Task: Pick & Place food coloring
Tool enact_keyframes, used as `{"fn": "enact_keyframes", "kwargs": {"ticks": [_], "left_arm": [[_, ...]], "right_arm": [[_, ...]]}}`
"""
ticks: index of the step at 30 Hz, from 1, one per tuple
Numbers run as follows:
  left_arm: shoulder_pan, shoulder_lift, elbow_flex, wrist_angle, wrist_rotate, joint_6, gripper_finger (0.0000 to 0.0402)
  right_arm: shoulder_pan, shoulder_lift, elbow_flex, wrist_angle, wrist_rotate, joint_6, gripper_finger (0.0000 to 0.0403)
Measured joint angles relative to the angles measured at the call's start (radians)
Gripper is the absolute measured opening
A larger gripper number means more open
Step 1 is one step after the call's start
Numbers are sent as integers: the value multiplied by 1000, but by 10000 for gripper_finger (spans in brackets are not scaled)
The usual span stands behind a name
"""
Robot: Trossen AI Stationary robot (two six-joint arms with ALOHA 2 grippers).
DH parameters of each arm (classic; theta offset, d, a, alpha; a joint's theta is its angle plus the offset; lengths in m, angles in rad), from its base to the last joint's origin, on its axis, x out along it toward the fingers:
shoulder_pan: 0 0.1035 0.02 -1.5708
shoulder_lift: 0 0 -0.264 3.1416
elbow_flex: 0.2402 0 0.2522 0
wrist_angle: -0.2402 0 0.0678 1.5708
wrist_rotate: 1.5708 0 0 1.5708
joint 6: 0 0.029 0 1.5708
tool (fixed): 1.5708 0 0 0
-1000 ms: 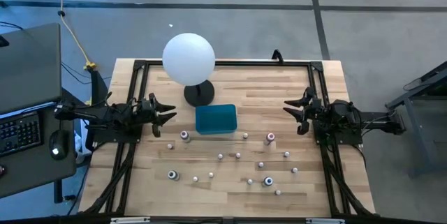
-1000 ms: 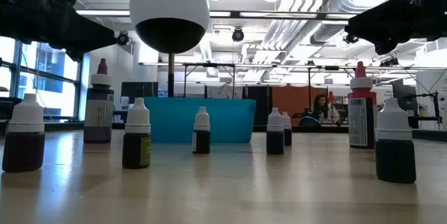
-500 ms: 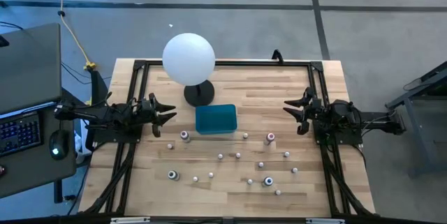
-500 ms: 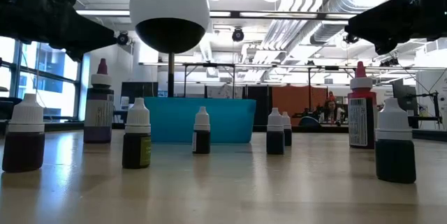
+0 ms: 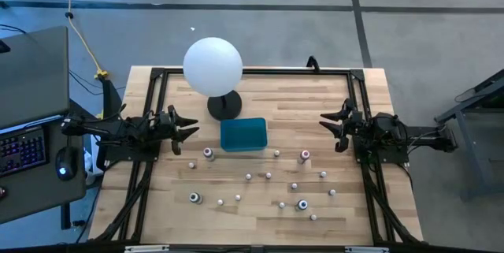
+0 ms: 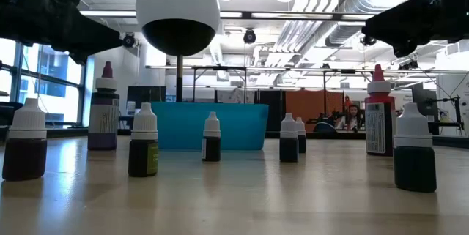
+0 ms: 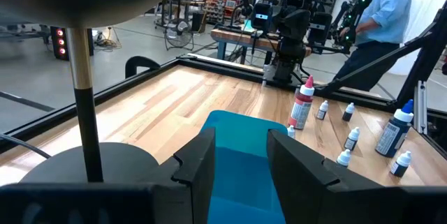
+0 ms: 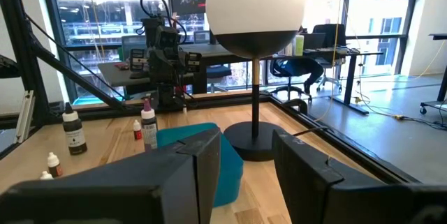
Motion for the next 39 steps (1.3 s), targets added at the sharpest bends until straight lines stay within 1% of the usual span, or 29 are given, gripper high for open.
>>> {"fn": "enact_keyframes", "kwargs": {"ticks": [33,37,39], "left_arm": [[0,0,0,0,0,0,129],[0,0,0,0,0,0,129],[0,0,0,0,0,0,129]], "right_arm": [[0,1,0,4,4,3,124],[0,2,0,50,14,-49,124],[0,8,0,70,-12,-47,124]]}}
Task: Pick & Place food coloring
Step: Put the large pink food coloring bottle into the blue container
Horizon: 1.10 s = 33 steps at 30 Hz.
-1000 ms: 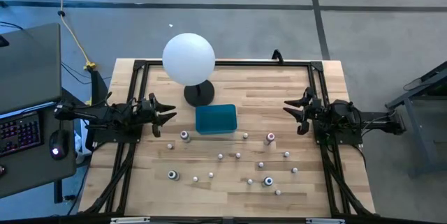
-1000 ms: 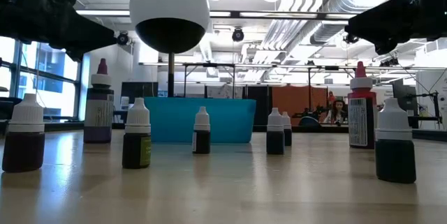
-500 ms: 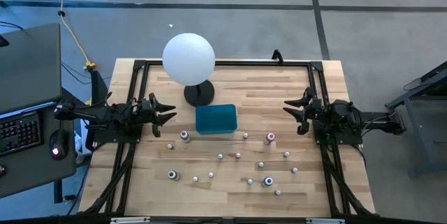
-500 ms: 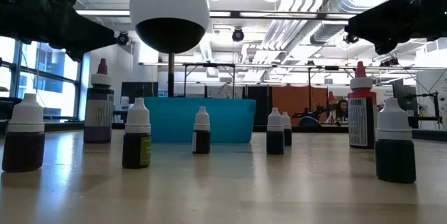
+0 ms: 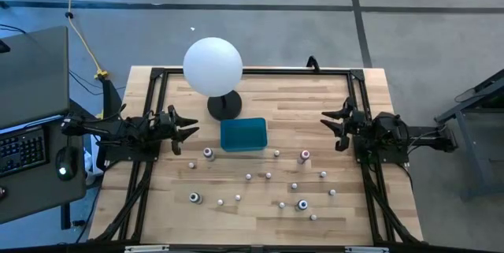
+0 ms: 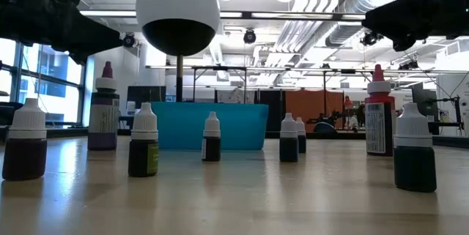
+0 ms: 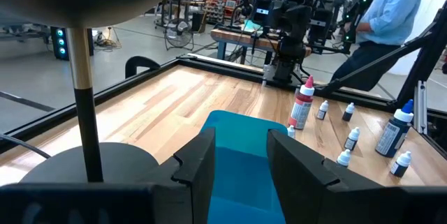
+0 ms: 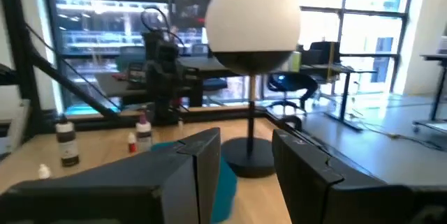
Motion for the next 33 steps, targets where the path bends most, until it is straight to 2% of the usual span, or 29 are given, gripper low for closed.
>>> {"fn": "enact_keyframes", "kwargs": {"ticks": [6,11,15,20,23,33], "left_arm": [[0,0,0,2,1,0,129],[0,0,-4,47,-10,0,129],[0,0,-8,161,38,0,129],[0,-2,-5,203,-110,1,129],[0,-2,-5,204,-163,24,129],[0,-2,-3,233,-183,34,129]], "right_arm": [[0,81,0,89,-223,5,124],[0,244,0,179,-235,39,124],[0,388,0,179,-265,108,124],[1,541,0,256,-382,118,124],[1,616,0,299,-442,99,124],[1,797,0,388,-470,97,124]]}}
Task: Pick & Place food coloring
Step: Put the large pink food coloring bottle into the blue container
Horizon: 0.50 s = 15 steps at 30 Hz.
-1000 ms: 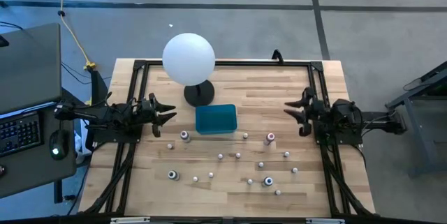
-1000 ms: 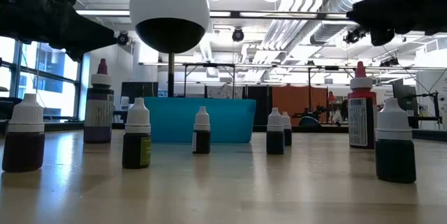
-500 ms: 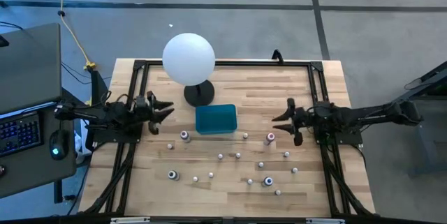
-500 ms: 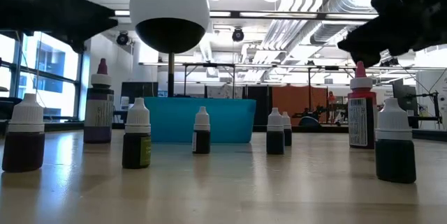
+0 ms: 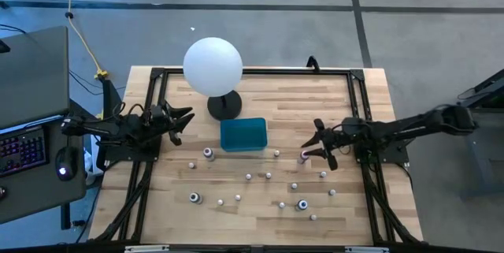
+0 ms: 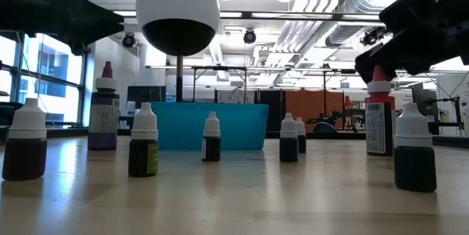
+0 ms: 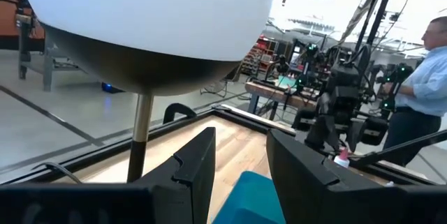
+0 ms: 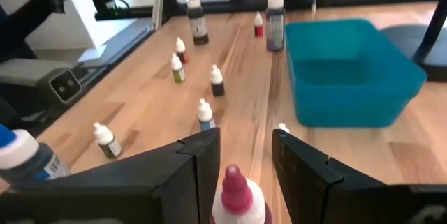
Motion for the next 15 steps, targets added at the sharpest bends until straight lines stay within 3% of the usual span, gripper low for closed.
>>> {"fn": "enact_keyframes", "kwargs": {"ticks": [9,15], "left_arm": [[0,0,2,0,-5,0,129],[0,0,2,0,-8,0,129]], "right_arm": [[0,124,0,54,20,2,122],[-1,180,1,118,35,-2,68]]}}
